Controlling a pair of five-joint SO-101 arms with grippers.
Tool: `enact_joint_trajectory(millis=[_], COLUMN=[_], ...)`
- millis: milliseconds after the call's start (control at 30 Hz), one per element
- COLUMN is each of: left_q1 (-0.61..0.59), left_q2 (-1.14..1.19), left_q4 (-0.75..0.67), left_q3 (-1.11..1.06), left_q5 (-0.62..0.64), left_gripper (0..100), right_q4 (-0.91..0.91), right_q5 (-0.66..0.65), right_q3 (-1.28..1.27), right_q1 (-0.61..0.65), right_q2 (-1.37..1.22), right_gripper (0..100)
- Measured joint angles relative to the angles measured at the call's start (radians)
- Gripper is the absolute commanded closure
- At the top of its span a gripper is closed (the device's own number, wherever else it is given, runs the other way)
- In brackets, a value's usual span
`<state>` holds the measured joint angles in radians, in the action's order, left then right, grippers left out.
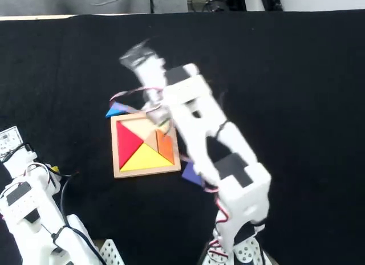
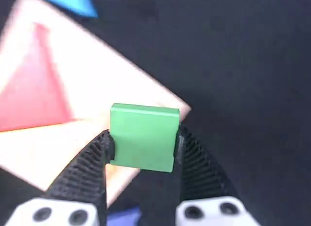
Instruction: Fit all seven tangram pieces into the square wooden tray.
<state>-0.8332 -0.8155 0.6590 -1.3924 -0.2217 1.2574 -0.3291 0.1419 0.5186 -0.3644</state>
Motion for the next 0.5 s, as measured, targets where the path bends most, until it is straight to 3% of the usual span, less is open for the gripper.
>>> enact_joint_trajectory(millis=[133,500], left_q1=[0.000,0.000], left_q2=[0.000,0.000], left_q4=[0.000,0.000], left_q3=[0.000,0.000], left_q5=[0.000,0.000], left_gripper=[76,76], right_q4=[-0.052,-0.069], right_q5=[-0.003,0.058], right_q3=[0.002,0.014], right_q1=[0.077,0.080], right_q2=[-0.029,-0.143], right_gripper=[98.7,95.8])
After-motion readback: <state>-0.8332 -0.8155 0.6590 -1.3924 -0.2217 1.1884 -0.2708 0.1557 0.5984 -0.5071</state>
